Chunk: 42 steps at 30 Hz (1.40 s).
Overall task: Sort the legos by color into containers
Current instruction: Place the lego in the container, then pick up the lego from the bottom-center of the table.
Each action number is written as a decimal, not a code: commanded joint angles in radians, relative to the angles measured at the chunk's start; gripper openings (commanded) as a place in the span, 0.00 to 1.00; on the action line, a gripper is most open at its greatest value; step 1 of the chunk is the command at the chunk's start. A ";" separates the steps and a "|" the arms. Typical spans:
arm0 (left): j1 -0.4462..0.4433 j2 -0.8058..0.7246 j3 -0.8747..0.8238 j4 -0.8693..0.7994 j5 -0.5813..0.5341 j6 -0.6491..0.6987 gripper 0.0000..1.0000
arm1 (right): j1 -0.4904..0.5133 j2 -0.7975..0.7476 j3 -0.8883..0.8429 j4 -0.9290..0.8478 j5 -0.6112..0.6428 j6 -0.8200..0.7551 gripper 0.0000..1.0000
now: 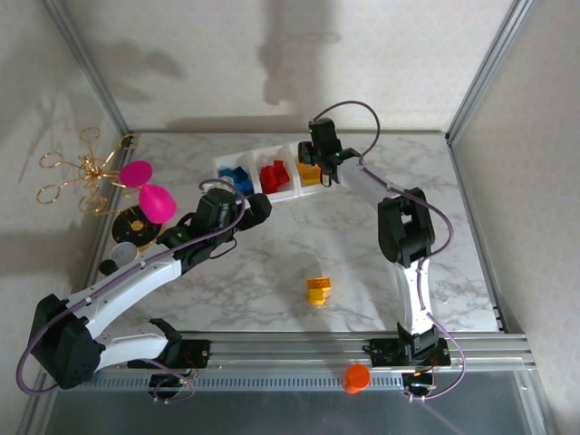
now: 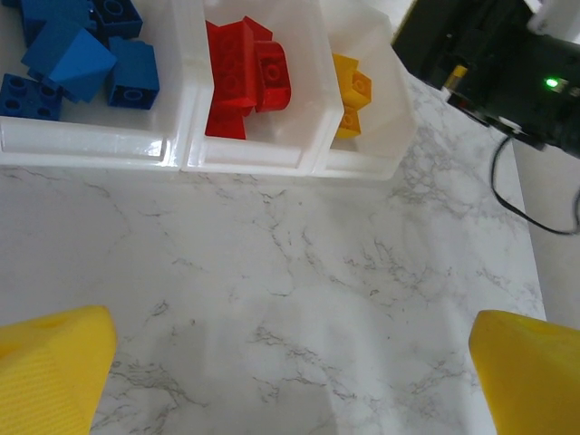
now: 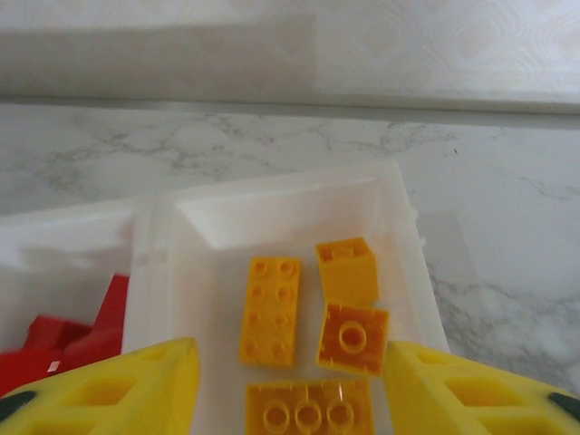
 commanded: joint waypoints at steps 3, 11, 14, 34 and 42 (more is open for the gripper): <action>-0.031 -0.064 -0.040 -0.010 0.017 -0.001 1.00 | 0.020 -0.231 -0.214 -0.013 -0.073 0.077 0.60; -0.078 -0.162 -0.141 -0.022 0.029 -0.053 1.00 | 0.069 -0.438 -0.469 -0.121 -0.118 0.155 0.65; -0.091 -0.183 -0.173 -0.036 0.049 -0.072 1.00 | 0.085 -0.502 -0.543 -0.180 -0.108 0.194 0.67; -0.170 -0.169 -0.367 0.095 0.104 -0.095 1.00 | 0.305 -0.791 -1.016 -0.310 -0.050 0.627 0.70; -0.179 -0.126 -0.354 0.085 0.099 -0.092 1.00 | 0.384 -0.736 -1.020 -0.246 -0.094 0.669 0.70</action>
